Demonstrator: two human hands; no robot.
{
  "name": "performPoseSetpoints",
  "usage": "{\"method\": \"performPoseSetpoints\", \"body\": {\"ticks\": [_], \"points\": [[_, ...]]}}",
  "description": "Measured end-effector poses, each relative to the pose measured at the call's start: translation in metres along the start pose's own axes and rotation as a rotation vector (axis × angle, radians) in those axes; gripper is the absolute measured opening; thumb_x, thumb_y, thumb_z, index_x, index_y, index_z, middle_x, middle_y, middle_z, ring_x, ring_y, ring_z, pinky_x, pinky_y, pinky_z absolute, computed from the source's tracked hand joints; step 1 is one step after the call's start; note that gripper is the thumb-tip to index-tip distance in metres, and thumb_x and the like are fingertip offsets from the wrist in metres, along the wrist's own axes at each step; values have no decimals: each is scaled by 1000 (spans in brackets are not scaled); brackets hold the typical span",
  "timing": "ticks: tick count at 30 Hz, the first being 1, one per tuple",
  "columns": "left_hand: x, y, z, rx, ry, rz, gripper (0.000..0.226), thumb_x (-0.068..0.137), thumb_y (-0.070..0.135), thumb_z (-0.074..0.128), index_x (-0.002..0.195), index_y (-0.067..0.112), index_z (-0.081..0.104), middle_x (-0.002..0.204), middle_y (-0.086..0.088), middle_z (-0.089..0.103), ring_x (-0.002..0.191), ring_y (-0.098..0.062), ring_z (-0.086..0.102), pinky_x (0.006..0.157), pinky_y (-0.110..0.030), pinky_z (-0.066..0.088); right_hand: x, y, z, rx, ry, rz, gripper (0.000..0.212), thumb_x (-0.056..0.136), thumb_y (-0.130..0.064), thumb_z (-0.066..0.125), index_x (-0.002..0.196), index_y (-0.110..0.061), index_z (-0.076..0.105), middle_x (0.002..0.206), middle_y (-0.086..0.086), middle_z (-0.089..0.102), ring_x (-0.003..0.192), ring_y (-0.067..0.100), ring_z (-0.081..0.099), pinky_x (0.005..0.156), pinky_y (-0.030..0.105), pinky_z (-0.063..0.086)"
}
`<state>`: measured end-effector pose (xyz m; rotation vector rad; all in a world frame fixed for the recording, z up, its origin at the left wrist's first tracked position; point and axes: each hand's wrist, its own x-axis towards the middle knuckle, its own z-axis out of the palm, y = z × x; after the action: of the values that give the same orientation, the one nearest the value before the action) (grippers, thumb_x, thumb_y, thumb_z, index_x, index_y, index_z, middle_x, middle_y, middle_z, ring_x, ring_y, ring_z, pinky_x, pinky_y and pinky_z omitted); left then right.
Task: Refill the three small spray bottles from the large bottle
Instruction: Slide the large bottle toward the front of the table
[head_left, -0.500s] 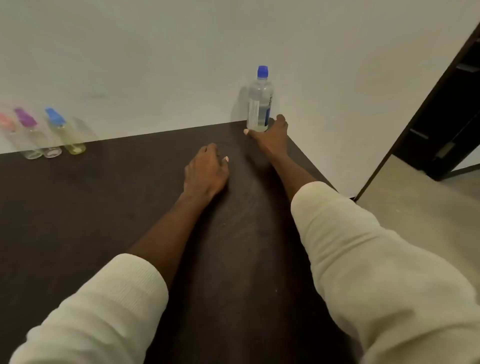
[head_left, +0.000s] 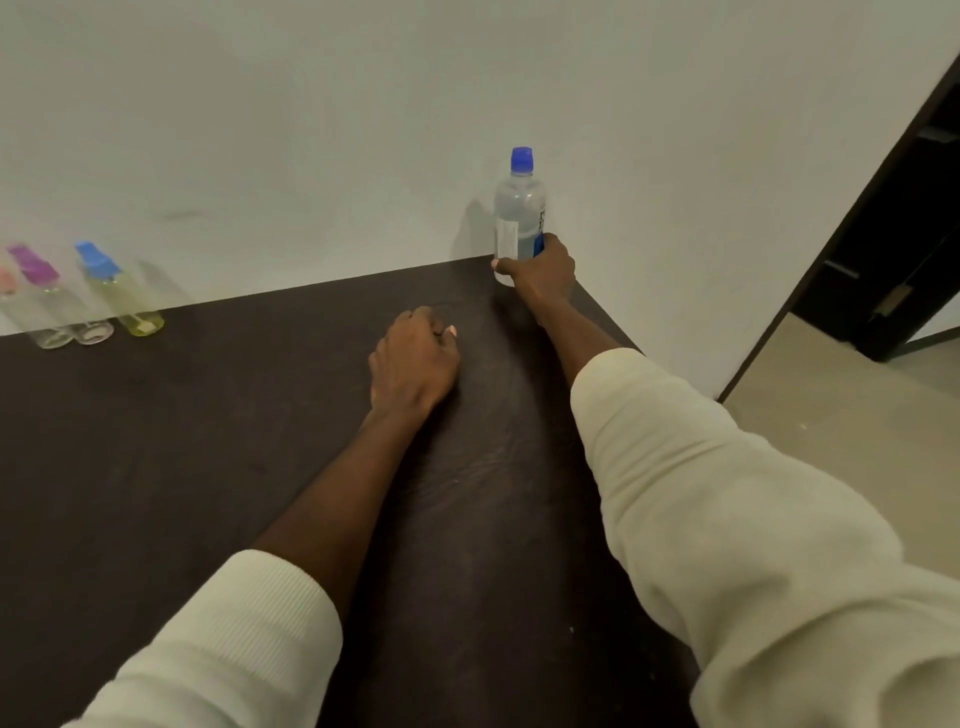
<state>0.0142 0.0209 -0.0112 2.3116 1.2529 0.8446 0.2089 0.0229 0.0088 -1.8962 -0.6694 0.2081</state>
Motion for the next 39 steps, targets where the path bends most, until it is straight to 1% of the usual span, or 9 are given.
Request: {"method": "performPoseSetpoints", "body": {"ticks": [4, 8, 13, 17, 25, 32, 34, 37, 39], "points": [[-11, 1, -9, -108, 21, -49, 15, 97, 27, 57, 88, 16, 58, 90, -1, 60, 80, -16, 54, 70, -32, 39, -39, -7, -17, 24, -48, -15, 65, 76, -31, 81, 130, -14, 49, 132, 4, 58, 120, 24, 57, 97, 34, 48], [-49, 1, -28, -221, 65, -108, 10, 96, 21, 60, 88, 14, 60, 90, -2, 62, 83, -19, 58, 77, -39, 52, -101, -10, -38, 130, -92, 8, 67, 74, -28, 83, 132, -13, 51, 132, 5, 59, 119, 26, 58, 99, 39, 50], [-116, -1, -51, -250, 99, -97, 9, 95, 15, 60, 86, 12, 61, 88, -3, 62, 82, -19, 59, 74, -35, 51, -189, -2, -71, 145, -121, 19, 69, 71, -31, 85, 129, -11, 55, 127, 5, 62, 114, 24, 61, 96, 43, 53], [-166, 3, -68, -242, 117, -101, 12, 94, 16, 61, 83, 14, 59, 85, -1, 61, 80, -18, 57, 70, -29, 42, -255, 3, -99, 116, -163, -56, 64, 70, -30, 85, 125, -11, 57, 123, 5, 64, 110, 21, 62, 90, 33, 55], [-237, 1, -93, -241, 134, -92, 9, 93, 14, 60, 84, 13, 61, 86, -2, 61, 81, -19, 58, 72, -34, 48, -339, 12, -133, 37, -228, -176, 60, 71, -32, 83, 122, -12, 58, 121, 4, 65, 107, 19, 62, 69, 10, 44], [-264, 0, -105, -230, 121, -90, 7, 94, 14, 60, 87, 13, 61, 90, -2, 61, 85, -18, 56, 74, -32, 47, -356, 14, -143, -2, -275, -148, 63, 73, -35, 82, 125, -13, 55, 125, 5, 62, 112, 23, 61, 81, 24, 51], [-268, 0, -109, -241, 117, -84, 7, 94, 14, 60, 87, 13, 61, 90, -2, 60, 86, -18, 56, 74, -31, 45, -362, 11, -144, 22, -299, -129, 68, 70, -39, 84, 125, -14, 52, 124, 2, 60, 113, 22, 59, 79, 22, 49], [-272, 1, -114, -295, 132, -79, 6, 95, 14, 59, 89, 12, 62, 91, -2, 61, 85, -17, 57, 75, -30, 48, -383, 4, -142, -9, -71, -148, 83, 69, -48, 82, 132, -13, 42, 133, 5, 44, 120, 18, 45, 89, 26, 45], [-275, 1, -118, -345, 172, -75, 8, 96, 14, 58, 90, 12, 62, 91, -3, 62, 83, -16, 57, 71, -25, 45, -403, -6, -135, 27, 174, -297, 64, 76, -39, 78, 123, -12, 45, 125, 5, 43, 110, 12, 44, 84, 21, 47]]}}
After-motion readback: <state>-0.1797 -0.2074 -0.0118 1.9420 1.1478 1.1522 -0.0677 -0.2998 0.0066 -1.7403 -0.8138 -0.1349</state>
